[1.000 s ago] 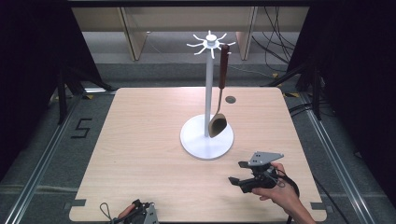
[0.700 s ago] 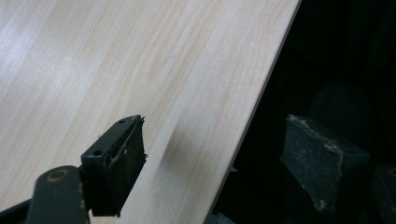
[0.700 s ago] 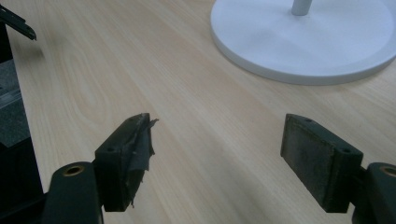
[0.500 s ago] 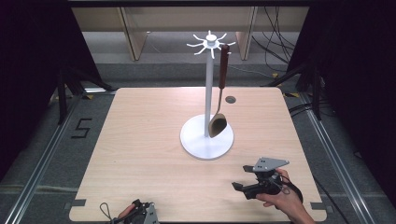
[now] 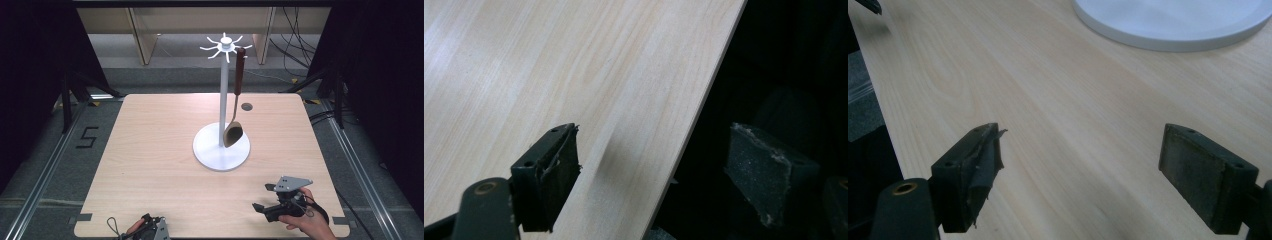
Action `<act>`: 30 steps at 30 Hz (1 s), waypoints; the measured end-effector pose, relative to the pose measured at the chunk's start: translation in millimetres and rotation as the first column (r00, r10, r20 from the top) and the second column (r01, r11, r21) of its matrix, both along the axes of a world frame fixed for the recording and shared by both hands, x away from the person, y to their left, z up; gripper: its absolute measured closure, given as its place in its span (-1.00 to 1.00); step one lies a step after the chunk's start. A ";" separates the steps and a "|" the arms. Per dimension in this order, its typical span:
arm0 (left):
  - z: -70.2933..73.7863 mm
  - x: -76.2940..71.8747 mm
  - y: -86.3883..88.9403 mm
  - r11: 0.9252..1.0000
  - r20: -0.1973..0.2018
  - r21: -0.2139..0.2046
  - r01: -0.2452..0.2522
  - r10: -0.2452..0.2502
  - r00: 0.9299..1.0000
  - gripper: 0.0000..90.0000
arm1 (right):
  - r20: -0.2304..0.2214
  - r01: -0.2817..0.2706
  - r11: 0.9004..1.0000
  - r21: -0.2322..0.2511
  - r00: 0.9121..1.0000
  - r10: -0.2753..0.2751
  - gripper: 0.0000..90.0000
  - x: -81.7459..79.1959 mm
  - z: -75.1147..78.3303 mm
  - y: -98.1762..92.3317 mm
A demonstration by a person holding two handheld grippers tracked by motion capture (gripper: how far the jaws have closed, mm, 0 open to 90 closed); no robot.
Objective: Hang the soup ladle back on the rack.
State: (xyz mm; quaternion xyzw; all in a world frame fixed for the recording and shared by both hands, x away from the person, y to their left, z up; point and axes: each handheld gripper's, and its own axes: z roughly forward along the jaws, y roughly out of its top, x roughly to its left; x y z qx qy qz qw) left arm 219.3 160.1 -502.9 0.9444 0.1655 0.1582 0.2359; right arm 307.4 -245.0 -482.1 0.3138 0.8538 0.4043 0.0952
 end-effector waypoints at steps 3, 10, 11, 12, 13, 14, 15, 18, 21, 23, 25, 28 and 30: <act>0.6 -0.3 0.5 1.000 0.004 -0.008 -0.008 0.008 1.000 -0.55 | -0.006 -0.003 1.000 -0.012 1.000 0.003 -0.59 -4.1 -1.7 -1.6; 2.2 -0.2 1.3 1.000 0.008 0.016 0.000 -0.001 1.000 -0.55 | 0.000 0.021 0.999 -0.032 1.000 -0.021 -0.59 -19.0 -5.4 -9.0; 2.4 -0.1 1.5 1.000 0.006 0.015 0.000 0.000 1.000 -0.55 | -0.003 0.013 0.999 -0.038 1.000 -0.013 -0.59 -20.3 -5.4 -10.4; 2.4 0.0 1.6 1.000 0.005 0.014 0.000 0.000 1.000 -0.55 | 0.008 0.019 0.999 -0.033 1.000 -0.018 -0.58 -22.1 -5.8 -11.1; 2.4 0.0 1.5 1.000 0.006 0.013 -0.001 0.001 1.000 -0.55 | 0.006 0.022 0.999 -0.035 1.000 -0.021 -0.58 -24.0 -5.9 -11.7; 2.3 0.0 1.4 1.000 0.006 0.013 -0.001 0.001 1.000 -0.55 | -0.006 0.026 0.999 -0.039 1.000 -0.027 -0.58 -26.5 -6.1 -11.8; 2.0 0.0 1.3 1.000 0.006 0.012 -0.002 0.002 1.000 -0.55 | -0.004 0.018 0.999 -0.040 1.000 -0.018 -0.58 -27.7 -6.8 -12.3; 2.3 0.0 1.5 1.000 0.007 0.014 -0.002 0.002 1.000 -0.55 | 0.000 0.013 0.998 -0.055 1.000 -0.013 -0.57 -31.5 -8.2 -13.6; 2.3 0.2 1.5 1.000 0.001 0.014 0.003 -0.003 1.000 -0.55 | 0.003 0.017 0.998 -0.066 1.000 -0.017 -0.58 -34.7 -7.9 -14.8; 1.9 0.7 1.3 1.000 0.000 0.013 0.005 -0.005 1.000 -0.55 | 0.010 0.027 0.998 -0.062 1.000 -0.026 -0.58 -36.5 -8.2 -15.7; 1.6 0.6 1.0 1.000 0.001 0.009 0.003 -0.003 1.000 -0.55 | 0.008 0.025 0.998 -0.061 1.000 -0.025 -0.58 -37.4 -8.3 -16.3; 0.9 0.0 0.6 1.000 0.002 -0.007 -0.008 0.008 1.000 -0.55 | 0.008 0.022 0.998 -0.061 1.000 -0.022 -0.58 -37.6 -9.2 -16.7; 1.5 0.7 1.0 1.000 0.000 0.008 0.003 -0.003 1.000 -0.55 | -0.007 0.028 0.998 -0.063 1.000 -0.029 -0.58 -38.1 -8.9 -17.1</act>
